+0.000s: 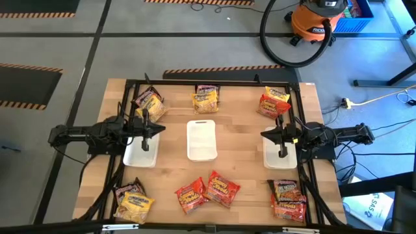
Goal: Sort Maruchan noodles
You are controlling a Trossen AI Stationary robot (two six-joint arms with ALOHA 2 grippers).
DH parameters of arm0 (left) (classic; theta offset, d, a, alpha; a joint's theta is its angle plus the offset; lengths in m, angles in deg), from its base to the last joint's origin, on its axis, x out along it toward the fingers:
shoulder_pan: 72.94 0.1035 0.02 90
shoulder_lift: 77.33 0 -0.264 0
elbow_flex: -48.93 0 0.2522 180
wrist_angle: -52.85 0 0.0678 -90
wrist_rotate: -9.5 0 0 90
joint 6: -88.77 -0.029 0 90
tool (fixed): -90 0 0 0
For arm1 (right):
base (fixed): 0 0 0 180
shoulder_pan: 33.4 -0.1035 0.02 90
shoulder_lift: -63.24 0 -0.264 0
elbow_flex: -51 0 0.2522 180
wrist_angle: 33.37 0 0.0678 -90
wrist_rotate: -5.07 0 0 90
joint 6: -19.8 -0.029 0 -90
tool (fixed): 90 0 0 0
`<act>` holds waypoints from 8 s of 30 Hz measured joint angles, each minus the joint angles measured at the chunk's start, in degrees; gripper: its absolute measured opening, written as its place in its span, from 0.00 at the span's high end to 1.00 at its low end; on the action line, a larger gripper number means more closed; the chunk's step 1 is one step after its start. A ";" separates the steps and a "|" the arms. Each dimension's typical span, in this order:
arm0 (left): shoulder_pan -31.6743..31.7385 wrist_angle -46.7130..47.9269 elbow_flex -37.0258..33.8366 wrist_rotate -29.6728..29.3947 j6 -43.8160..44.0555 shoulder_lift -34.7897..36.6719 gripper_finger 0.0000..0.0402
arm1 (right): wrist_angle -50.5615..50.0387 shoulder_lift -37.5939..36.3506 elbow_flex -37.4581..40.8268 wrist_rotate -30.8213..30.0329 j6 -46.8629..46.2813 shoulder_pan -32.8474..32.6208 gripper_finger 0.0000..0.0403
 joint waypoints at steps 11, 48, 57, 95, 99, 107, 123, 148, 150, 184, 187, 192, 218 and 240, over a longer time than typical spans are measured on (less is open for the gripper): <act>-0.01 0.01 0.00 0.00 0.00 0.01 0.96 | 0.00 0.01 0.00 0.00 0.00 0.00 1.00; -0.01 -16.40 0.00 -4.95 -0.82 -0.45 0.96 | 4.60 0.01 0.04 -9.13 -1.14 0.00 1.00; 0.19 -28.64 0.00 -7.74 -4.52 -12.16 0.96 | 4.63 3.12 0.04 -15.54 3.19 5.15 1.00; 10.05 -71.84 11.62 5.21 -12.12 -75.87 0.96 | 15.66 76.67 -41.31 0.95 0.29 23.28 0.63; 10.00 -70.19 11.61 3.60 -14.84 -76.22 0.96 | 13.61 82.07 -46.54 -0.55 0.59 23.28 0.54; 10.05 -74.97 12.43 2.48 -17.81 -76.13 0.96 | 9.86 85.13 -49.35 0.06 7.52 23.19 0.49; 10.24 -74.46 18.86 1.80 -20.88 -84.95 0.96 | 4.98 84.05 -49.29 -0.13 13.72 24.14 0.49; 11.86 -62.79 17.40 5.88 -7.59 -85.12 0.96 | -17.85 110.13 -86.90 21.92 21.52 40.09 0.49; 11.84 -61.72 17.40 6.12 -6.14 -85.12 0.96 | -21.94 113.00 -90.80 24.55 21.41 41.31 0.49; 6.11 -58.74 17.40 8.35 2.01 -85.12 0.96 | -32.23 125.14 -96.17 39.01 23.96 43.45 0.51; 6.11 -58.72 17.40 8.35 2.01 -85.12 0.96 | -32.75 125.40 -96.18 39.07 23.93 43.45 0.56; 6.11 -58.72 17.40 8.35 1.63 -85.12 0.96 | -32.88 125.68 -96.16 39.50 24.19 43.45 0.71; 6.13 -56.53 17.40 -1.29 -0.02 -81.08 0.96 | -37.06 115.97 -96.26 19.18 38.00 32.96 1.00; 14.80 -49.26 17.44 -5.90 2.10 -79.74 0.65 | -39.33 112.86 -96.21 3.23 31.86 36.52 0.96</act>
